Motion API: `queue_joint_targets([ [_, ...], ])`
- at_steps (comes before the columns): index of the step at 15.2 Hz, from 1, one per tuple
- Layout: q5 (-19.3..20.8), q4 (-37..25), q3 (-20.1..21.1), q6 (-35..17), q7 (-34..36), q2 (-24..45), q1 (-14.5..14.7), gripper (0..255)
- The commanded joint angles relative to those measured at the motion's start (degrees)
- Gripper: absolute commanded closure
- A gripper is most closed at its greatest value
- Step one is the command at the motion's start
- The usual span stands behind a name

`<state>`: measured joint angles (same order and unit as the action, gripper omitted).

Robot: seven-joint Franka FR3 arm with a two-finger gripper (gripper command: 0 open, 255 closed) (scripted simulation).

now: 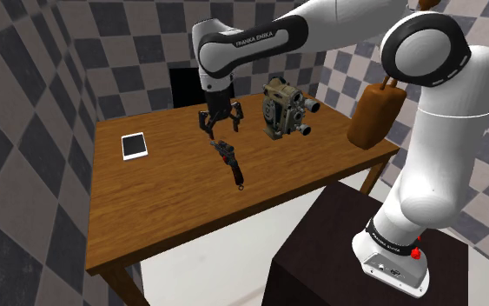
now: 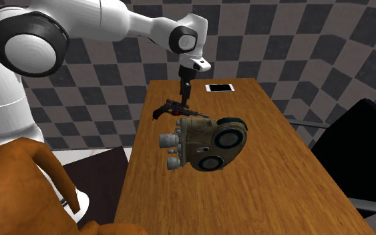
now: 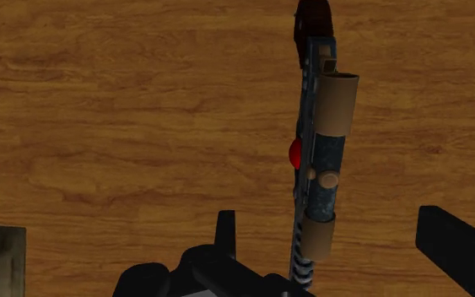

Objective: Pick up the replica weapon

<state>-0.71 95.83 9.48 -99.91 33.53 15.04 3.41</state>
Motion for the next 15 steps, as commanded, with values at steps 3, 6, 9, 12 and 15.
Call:
queue_joint_targets([
  [3, 0.0, -0.5, -0.1, -1.7, 0.9, 2.7, 0.2, 0],
  [6, 0.1, 1.0, -0.2, -3.7, 0.8, 3.3, 0.2, 0],
  [9, 0.1, 1.7, -0.2, -4.8, 0.8, 3.7, 0.2, 0],
  [12, 0.1, 1.7, -0.2, -4.8, 0.8, 3.7, 0.2, 255],
  [15, 0.1, 1.7, -0.2, -4.8, 0.8, 3.7, 0.2, 255],
])
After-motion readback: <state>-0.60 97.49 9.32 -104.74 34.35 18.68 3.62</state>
